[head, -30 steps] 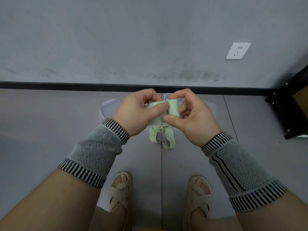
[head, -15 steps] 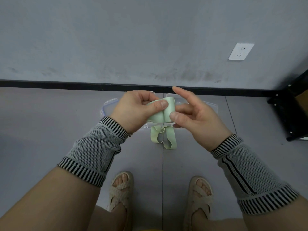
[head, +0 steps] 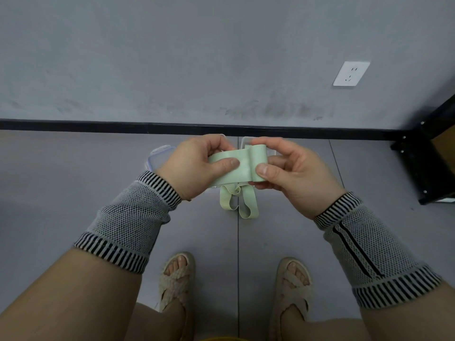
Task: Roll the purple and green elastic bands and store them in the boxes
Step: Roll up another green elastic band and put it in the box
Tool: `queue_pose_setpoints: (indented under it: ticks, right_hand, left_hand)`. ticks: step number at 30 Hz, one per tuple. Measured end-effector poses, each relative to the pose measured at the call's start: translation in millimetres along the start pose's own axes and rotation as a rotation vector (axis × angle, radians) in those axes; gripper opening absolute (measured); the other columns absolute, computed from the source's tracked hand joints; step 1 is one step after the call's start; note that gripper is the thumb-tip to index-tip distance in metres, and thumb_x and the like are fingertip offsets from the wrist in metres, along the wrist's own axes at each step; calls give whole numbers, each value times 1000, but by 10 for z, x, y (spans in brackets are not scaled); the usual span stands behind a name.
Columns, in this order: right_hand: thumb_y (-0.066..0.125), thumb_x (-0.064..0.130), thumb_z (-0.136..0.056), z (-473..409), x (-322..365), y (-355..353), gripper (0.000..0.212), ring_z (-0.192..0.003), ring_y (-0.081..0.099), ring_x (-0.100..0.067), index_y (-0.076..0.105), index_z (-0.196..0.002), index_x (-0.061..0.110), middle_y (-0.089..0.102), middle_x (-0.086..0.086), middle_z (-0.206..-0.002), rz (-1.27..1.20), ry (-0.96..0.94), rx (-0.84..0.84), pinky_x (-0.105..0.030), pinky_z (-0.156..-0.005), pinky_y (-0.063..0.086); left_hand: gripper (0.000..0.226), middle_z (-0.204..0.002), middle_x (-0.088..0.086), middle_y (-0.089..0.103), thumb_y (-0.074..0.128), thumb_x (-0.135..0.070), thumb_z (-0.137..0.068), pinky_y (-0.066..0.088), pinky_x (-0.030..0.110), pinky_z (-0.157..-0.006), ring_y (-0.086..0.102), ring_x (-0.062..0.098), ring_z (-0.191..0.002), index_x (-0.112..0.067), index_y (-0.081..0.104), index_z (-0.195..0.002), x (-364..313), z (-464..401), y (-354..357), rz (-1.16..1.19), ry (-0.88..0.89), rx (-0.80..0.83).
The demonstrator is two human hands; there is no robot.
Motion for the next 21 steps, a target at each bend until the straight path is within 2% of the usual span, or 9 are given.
queue_pose_setpoints:
  ticks: [3, 5, 8, 10, 12, 16, 18, 20, 21]
  right_hand:
    - [59, -2, -87, -3, 23, -7, 35, -76, 67, -26, 57, -116, 16, 70, -17, -86, 7, -11, -24, -31, -73, 57]
    - [62, -1, -85, -9, 34, -10, 32, -74, 67, -24, 58, -111, 18, 70, -12, -79, 33, -21, -38, -32, -73, 57]
    - [66, 3, -83, -23, 44, -13, 31, -69, 66, -20, 58, -105, 23, 66, -5, -71, 98, -38, -57, -34, -71, 55]
    - [69, 5, -81, -35, 50, -11, 31, -67, 62, -20, 57, -101, 26, 63, -2, -68, 137, -54, -74, -36, -68, 53]
    - [72, 6, -79, -46, 54, -3, 33, -64, 57, -20, 57, -98, 28, 60, -1, -66, 157, -63, -93, -38, -66, 50]
    - [77, 8, -75, -48, 74, 37, 36, -63, 56, -20, 55, -98, 26, 56, -11, -71, 215, -69, -113, -41, -64, 52]
    - [79, 11, -72, -49, 78, 36, 39, -58, 55, -11, 54, -97, 27, 56, -2, -65, 268, -71, -137, -34, -60, 51]
    - [81, 15, -69, -53, 77, 26, 40, -51, 50, -1, 54, -94, 30, 52, 11, -57, 311, -74, -173, -24, -55, 47]
    - [82, 16, -68, -52, 76, 26, 41, -49, 49, 1, 53, -93, 30, 51, 12, -56, 325, -76, -188, -21, -54, 46]
  left_hand:
    - [15, -74, -3, 63, 68, -19, -83, 46, 21, -58, 52, 2, -60, -27, 56, -77, -16, -7, 4, 3, 17, -6]
    - [14, -74, -2, 63, 68, -19, -83, 46, 23, -58, 52, 3, -60, -25, 57, -78, -21, -10, 19, 10, 22, -1]
    - [13, -80, 7, 67, 70, -28, -80, 47, 27, -62, 53, 7, -63, -22, 58, -80, -7, -17, 39, 37, 16, 1]
    - [16, -79, 5, 67, 63, -39, -73, 47, 26, -63, 54, 8, -64, -25, 58, -80, -7, -18, 41, 43, 10, -3]
    - [18, -76, -1, 65, 58, -42, -72, 48, 28, -64, 55, 8, -64, -25, 59, -79, -13, -18, 50, 50, 2, 1]
    - [23, -70, -6, 62, 59, -46, -72, 46, 25, -60, 55, 6, -61, -23, 61, -77, -11, -16, 72, 127, -26, 0]
    - [27, -69, -7, 62, 63, -48, -69, 44, 22, -56, 53, 4, -58, -22, 60, -76, -9, -18, 95, 156, -38, -2]
    - [28, -70, -5, 61, 67, -47, -69, 44, 23, -56, 54, 6, -59, -22, 59, -76, -8, -24, 117, 154, -46, -3]
    - [26, -70, -5, 61, 71, -44, -73, 44, 24, -57, 54, 7, -59, -22, 58, -76, -8, -28, 126, 153, -48, -2]
Point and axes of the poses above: each hand's wrist, its own z-axis away from the middle knuckle, its own y-axis out of the palm, x = y × z, the point moved 9 cm from there along -z, towards the middle knuckle
